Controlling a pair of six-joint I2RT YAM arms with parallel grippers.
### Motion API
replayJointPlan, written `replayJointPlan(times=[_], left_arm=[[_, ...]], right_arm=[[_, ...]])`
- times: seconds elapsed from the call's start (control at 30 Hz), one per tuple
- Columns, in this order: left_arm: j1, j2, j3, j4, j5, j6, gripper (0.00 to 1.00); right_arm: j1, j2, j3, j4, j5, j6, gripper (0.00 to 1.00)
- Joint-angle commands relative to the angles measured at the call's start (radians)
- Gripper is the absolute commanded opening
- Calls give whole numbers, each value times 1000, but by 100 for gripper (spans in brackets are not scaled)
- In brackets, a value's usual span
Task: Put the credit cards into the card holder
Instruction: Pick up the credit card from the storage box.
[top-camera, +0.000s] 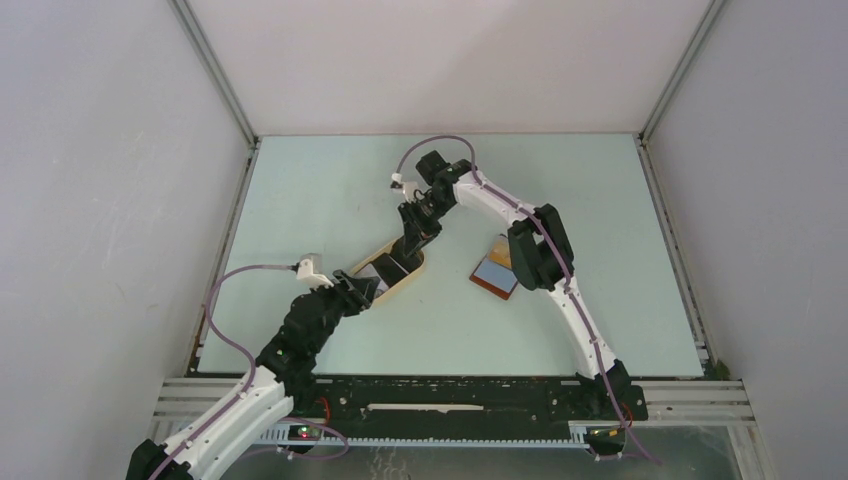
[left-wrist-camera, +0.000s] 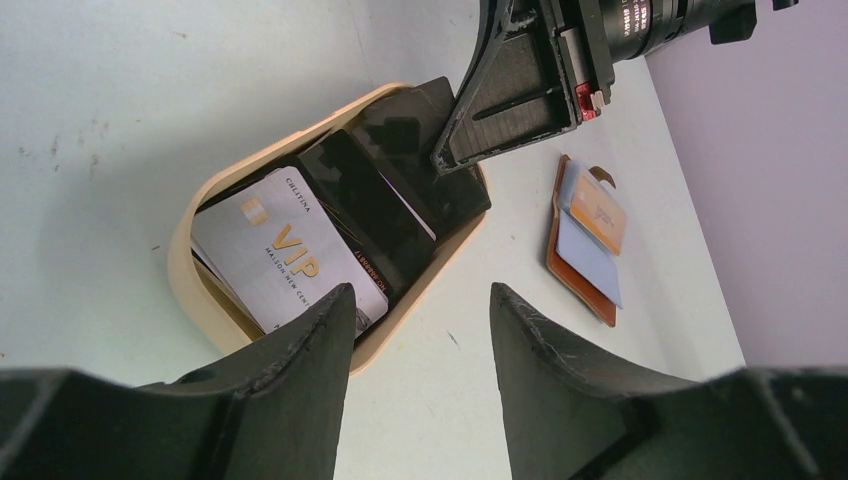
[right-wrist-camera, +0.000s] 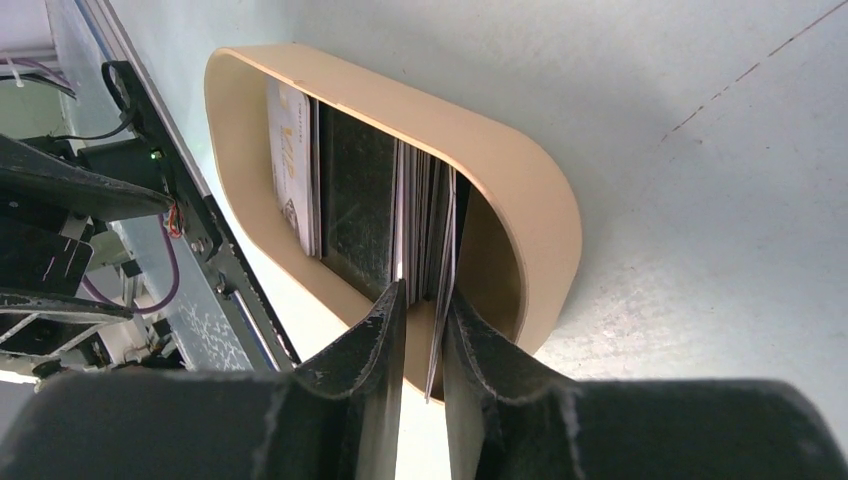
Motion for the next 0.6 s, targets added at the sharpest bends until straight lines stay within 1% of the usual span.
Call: replayJointPlan(times=[0.0,0.2,0.57], left_arm=[[10,-8,-28,16,2,-5,57],[10,-10,-29,13,2,-5,57],[11,-9,-26,12,3,-5,57]], right_arm=[[-12,-84,20,-1,-31,23,27],[-26,-83,15,3,-51,30,27],[-43,-77,2,21,-90,50,22]])
